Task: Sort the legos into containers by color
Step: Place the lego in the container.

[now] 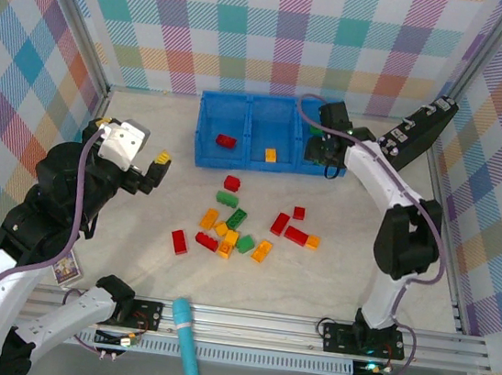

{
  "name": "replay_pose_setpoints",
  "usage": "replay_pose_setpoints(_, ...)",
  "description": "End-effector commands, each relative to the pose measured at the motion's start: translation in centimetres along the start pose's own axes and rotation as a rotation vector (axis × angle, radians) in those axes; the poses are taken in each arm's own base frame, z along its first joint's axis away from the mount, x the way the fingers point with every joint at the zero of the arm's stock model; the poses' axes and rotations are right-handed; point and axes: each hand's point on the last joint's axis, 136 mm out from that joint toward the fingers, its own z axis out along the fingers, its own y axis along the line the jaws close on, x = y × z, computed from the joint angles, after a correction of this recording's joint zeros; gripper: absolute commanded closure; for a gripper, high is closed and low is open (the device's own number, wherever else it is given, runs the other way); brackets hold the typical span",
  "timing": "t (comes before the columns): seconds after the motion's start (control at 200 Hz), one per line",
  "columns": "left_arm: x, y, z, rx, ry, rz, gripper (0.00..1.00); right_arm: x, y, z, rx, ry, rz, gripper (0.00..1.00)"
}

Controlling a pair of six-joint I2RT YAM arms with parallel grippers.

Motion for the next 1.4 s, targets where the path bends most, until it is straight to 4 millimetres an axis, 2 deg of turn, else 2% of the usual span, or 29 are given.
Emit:
replay_pose_setpoints(0.0, -0.3, 0.1, 0.3, -0.015, -0.017, 0.020, 0.00, -3.1, -0.1, 1.2, 0.004, -0.055, -0.022, 0.48)
replay_pose_setpoints(0.135, 0.2, 0.0, 0.6, -0.024, -0.006, 0.027, 0.00, -5.0, -0.7, 3.2, 0.004, -0.058, -0.002, 0.48)
replay_pose_setpoints(0.325, 0.6, -0.4, 1.2, -0.016, -0.001, 0.029, 0.00, -5.9, -1.2, 5.6, 0.003, -0.039, 0.035, 0.47)
replay_pose_setpoints(0.6, 0.8, -0.6, 1.6, -0.012, 0.006, 0.033, 0.00, -3.8, -0.5, 9.6, -0.032, 0.052, 0.079, 0.45)
replay_pose_setpoints(0.77, 0.8, -0.7, 1.6, -0.008, 0.009, 0.034, 0.00, -2.9, -0.5, 10.9, -0.028, 0.073, 0.089, 0.42)
replay_pose_setpoints(1.1, 0.7, -0.7, 1.2, -0.001, 0.003, 0.028, 0.00, -2.5, -0.8, 10.7, -0.015, 0.085, 0.071, 0.31)
replay_pose_setpoints(1.26, 0.4, -0.5, 1.1, -0.004, 0.000, 0.027, 0.00, -2.6, -0.3, 9.2, -0.051, 0.069, 0.092, 0.22)
replay_pose_setpoints(1.395, 0.3, -0.5, 0.8, 0.003, 0.000, 0.027, 0.00, -3.0, 0.2, 7.2, -0.088, 0.043, 0.103, 0.21)
